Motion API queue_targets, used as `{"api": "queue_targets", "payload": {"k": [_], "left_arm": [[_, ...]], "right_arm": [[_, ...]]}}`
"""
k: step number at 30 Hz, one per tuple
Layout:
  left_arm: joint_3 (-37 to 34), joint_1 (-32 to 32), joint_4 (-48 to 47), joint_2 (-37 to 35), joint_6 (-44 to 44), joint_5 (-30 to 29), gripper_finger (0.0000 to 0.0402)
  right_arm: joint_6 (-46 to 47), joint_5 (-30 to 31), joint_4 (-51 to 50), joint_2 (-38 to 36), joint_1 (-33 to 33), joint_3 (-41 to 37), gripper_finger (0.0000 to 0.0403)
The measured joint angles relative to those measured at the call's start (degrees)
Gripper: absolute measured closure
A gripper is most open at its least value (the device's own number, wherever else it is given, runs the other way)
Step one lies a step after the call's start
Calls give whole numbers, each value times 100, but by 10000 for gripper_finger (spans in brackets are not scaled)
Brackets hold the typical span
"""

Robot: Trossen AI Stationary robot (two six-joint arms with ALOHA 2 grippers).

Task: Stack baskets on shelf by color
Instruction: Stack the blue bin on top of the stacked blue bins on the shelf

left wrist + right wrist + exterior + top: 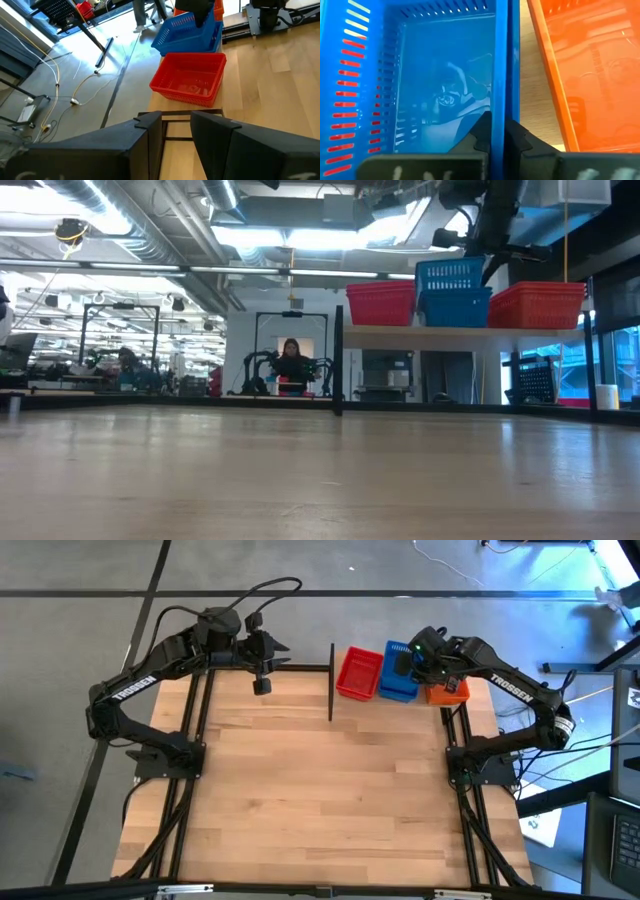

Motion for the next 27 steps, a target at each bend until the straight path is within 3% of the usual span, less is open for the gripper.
{"api": "queue_targets", "payload": {"k": [7,20,27], "left_arm": [[0,0,0,0,0,0,305],[0,0,0,0,0,-1,305],[0,0,0,0,0,-1,305]], "right_arm": [[-63,94,8,0,0,2,399],[5,147,212,-2,0,2,360],[113,-258,40,-4,2,2,360]]}}
